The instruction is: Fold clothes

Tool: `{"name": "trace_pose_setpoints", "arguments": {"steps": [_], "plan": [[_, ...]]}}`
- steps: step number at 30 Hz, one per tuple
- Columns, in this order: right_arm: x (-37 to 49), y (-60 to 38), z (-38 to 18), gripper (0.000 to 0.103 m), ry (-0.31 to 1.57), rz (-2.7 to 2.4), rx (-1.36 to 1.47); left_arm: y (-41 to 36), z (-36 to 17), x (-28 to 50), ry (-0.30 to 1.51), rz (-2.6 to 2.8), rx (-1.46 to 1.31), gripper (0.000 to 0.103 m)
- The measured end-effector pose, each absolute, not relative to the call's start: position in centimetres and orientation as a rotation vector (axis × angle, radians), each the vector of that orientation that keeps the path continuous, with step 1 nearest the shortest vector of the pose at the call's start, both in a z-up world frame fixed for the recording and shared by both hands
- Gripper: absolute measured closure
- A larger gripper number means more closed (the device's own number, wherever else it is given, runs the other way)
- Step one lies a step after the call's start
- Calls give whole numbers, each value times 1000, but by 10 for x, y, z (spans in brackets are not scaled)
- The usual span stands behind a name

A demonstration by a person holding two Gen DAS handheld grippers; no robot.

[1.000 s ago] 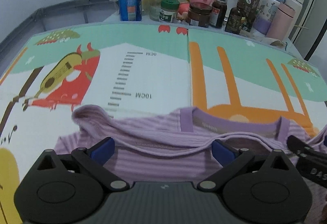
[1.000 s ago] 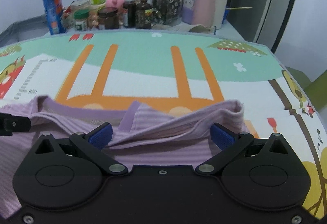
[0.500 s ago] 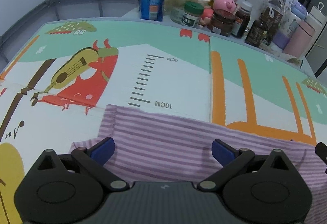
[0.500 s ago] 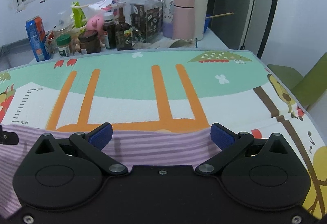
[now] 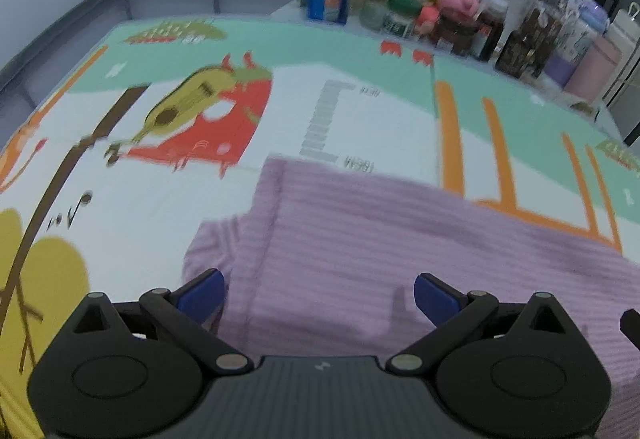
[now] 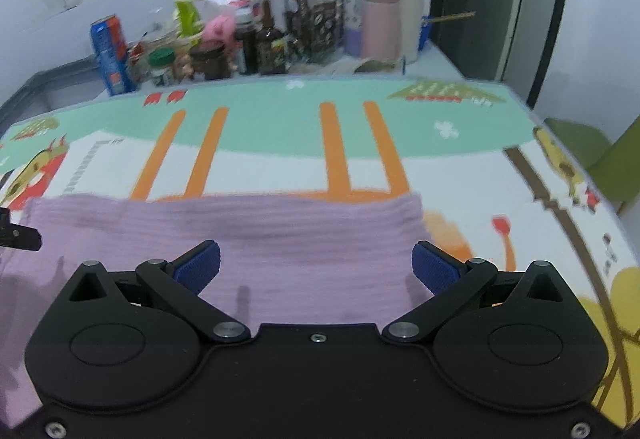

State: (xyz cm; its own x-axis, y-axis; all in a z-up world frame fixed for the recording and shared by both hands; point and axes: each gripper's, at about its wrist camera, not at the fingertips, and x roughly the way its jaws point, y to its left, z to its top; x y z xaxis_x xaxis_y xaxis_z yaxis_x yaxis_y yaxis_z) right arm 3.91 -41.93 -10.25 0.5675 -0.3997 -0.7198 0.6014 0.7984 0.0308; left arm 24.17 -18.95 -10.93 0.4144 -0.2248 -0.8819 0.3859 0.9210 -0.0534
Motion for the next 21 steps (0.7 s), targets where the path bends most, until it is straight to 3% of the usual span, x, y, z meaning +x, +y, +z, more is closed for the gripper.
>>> {"name": "trace_pose_setpoints", "arguments": {"steps": [6, 10, 21], "plan": [[19, -409, -121, 2, 837, -581, 360, -173, -127, 235, 1148, -345, 163, 0], [12, -406, -132, 12, 861, -592, 376, -172, -129, 230, 1141, -354, 178, 0], [7, -405, -138, 21, 868, -617, 380, -171, -131, 226, 1132, -360, 167, 4]]}}
